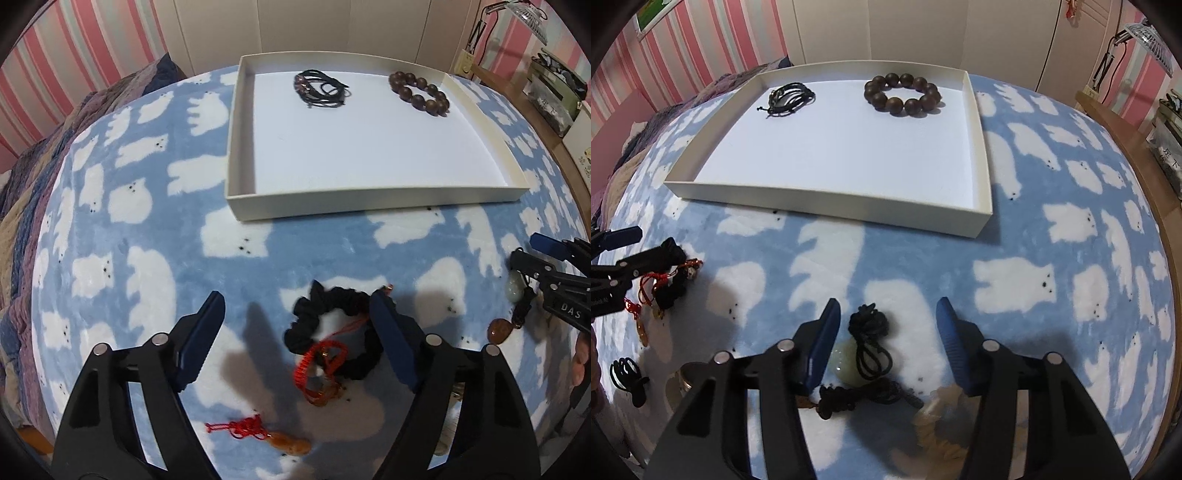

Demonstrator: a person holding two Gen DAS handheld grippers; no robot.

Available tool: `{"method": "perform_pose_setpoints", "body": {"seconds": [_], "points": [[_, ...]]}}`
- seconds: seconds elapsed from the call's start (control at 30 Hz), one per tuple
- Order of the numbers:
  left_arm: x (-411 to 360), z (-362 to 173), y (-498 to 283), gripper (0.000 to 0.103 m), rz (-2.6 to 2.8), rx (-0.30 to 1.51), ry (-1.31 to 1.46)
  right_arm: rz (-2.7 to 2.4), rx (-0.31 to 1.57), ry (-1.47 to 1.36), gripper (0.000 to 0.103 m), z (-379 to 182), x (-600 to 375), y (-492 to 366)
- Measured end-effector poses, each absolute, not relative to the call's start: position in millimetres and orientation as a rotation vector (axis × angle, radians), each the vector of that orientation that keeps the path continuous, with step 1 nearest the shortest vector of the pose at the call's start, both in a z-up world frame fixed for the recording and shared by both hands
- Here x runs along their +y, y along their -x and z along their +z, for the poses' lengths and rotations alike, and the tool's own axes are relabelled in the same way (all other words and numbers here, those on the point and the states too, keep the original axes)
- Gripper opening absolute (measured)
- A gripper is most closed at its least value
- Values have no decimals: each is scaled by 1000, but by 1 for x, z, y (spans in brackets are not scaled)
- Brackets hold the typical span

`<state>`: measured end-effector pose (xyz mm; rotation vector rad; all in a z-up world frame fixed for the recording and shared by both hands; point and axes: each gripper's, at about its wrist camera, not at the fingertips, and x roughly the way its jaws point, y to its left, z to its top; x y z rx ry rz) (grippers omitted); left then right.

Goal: Organize jewelry
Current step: 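Grasp black scrunchie with left tool while right tool grasps jade pendant cord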

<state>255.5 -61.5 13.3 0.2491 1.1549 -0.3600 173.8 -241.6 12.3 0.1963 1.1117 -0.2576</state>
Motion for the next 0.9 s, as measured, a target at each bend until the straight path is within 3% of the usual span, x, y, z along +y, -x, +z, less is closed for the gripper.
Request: {"method": "perform_pose_setpoints", "body": {"seconds": [0.1,0.2,0.47,0.9], "points": [[-58,11,-261,79,-350,1162,-246,-251,1118,-202,54,10,-242,-174],[-58,5,-263,65,-356,1195,-240,-243,1119,-207,54,8,-242,-174],[-62,-5,-261,46,-382,1242,-249,-247,1128,-226,54,4,-247,-174],[-72,-8,-254,31,-407,1222,-308,-213,1141,-216,29,-2,-238,-177]]}}
